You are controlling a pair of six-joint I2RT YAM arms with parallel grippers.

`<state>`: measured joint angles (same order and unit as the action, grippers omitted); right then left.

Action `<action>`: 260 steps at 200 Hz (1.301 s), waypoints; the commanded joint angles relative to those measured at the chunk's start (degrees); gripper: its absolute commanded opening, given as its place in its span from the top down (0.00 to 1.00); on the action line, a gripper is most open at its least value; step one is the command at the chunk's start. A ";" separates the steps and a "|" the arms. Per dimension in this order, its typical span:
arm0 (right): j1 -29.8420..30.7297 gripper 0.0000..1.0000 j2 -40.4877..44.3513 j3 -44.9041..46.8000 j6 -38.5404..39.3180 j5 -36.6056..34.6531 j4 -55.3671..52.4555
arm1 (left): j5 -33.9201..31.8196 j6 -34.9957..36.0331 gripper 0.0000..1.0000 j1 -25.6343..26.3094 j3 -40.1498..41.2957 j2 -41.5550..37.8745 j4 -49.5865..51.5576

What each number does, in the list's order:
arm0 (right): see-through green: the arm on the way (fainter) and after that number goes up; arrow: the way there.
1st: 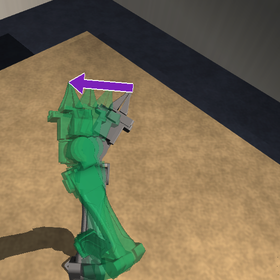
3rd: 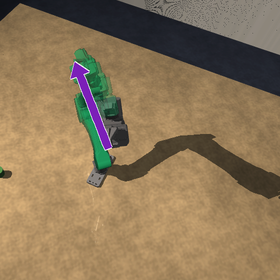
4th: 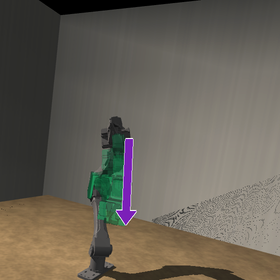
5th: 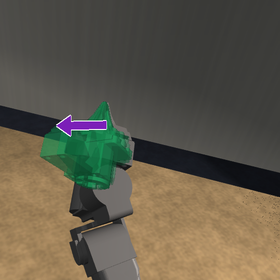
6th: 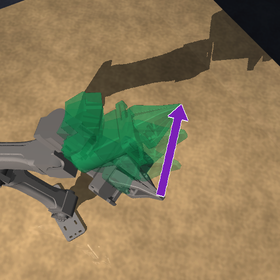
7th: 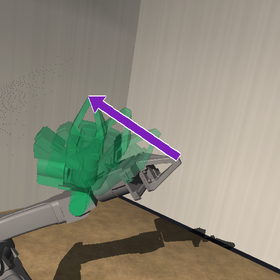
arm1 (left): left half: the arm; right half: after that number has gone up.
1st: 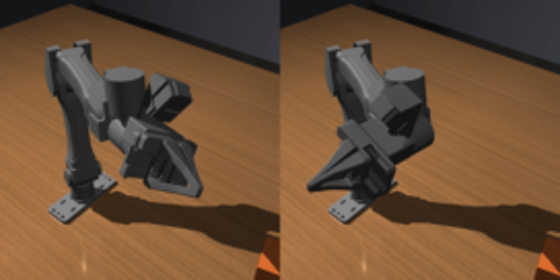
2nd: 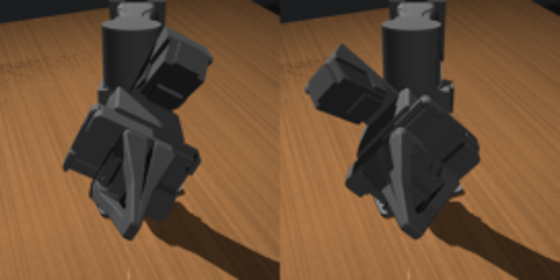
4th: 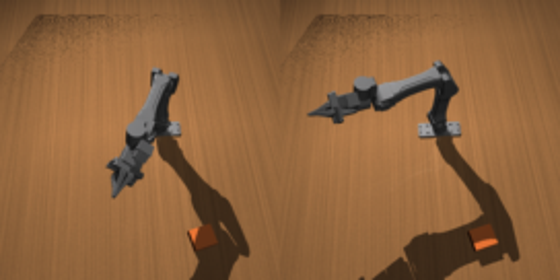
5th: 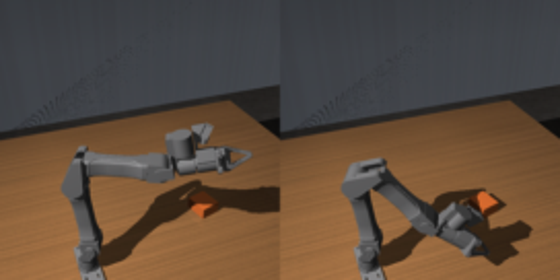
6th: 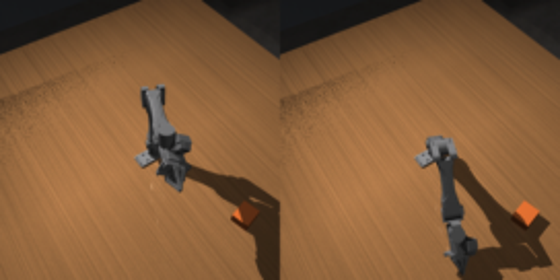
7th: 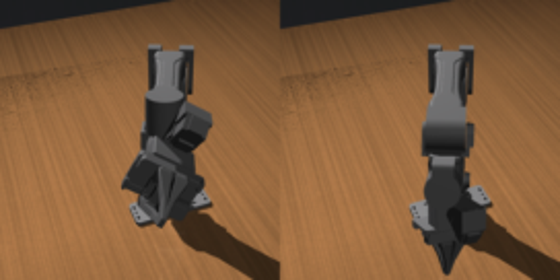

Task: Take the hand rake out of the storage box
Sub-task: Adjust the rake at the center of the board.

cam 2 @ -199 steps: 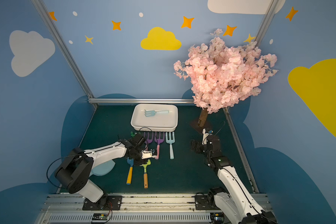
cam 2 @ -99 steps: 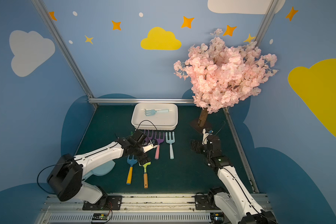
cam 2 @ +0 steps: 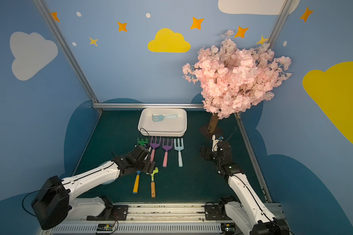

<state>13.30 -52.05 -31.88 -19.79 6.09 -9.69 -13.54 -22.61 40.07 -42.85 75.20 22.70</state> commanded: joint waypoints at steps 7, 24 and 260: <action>-0.22 0.07 0.90 0.67 -0.60 0.30 0.58 | -1.86 -3.76 0.16 -1.45 -4.56 6.01 -2.54; -0.21 0.08 1.41 0.84 -0.47 0.07 0.31 | -1.19 -4.00 0.31 -2.23 -7.90 10.73 -1.45; -1.04 0.08 1.52 2.76 -0.12 -0.29 1.00 | -4.84 -18.30 0.29 5.35 -10.28 6.59 13.65</action>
<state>12.47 -50.65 -29.63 -19.73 5.48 -9.67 -15.79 -35.70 42.02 -56.49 86.35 31.33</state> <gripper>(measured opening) 0.925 0.684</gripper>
